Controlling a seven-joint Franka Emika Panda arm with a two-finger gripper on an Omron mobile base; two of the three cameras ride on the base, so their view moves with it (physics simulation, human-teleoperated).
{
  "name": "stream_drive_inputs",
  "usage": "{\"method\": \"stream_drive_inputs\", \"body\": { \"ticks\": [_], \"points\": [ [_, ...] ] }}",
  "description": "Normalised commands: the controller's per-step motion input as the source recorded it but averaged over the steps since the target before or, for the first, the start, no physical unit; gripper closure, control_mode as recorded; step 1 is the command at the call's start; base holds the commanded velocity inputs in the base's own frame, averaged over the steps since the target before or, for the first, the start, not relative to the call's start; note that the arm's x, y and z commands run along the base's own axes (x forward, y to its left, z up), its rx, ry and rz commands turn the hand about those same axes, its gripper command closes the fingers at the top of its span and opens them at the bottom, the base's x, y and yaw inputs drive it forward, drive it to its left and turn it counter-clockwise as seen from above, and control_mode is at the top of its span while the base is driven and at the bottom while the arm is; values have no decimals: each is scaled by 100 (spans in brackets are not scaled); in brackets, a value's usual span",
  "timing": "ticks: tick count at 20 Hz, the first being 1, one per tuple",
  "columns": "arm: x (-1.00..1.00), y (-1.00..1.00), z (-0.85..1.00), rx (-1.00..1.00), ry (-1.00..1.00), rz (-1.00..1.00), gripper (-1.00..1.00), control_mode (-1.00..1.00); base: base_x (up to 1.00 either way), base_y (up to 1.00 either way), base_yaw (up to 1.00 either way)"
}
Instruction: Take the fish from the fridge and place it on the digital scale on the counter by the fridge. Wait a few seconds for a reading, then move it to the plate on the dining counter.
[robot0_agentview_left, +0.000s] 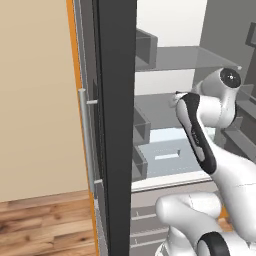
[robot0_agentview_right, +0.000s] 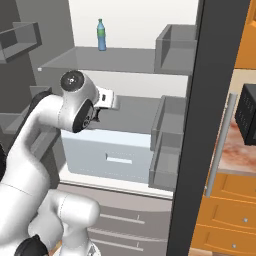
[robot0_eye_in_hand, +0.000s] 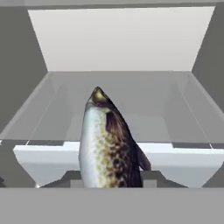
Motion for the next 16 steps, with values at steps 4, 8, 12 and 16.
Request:
{"method": "stream_drive_inputs", "body": {
  "ticks": [4,8,12,16],
  "points": [
    [-100,0,7,1,3,-12,100,-100,0,0,0],
    [-98,-8,-4,0,7,-10,100,-100,0,0,0],
    [-92,-6,-9,0,9,-5,100,-100,0,0,0],
    [-92,0,0,3,14,-2,100,-100,0,0,0]
  ]
}}
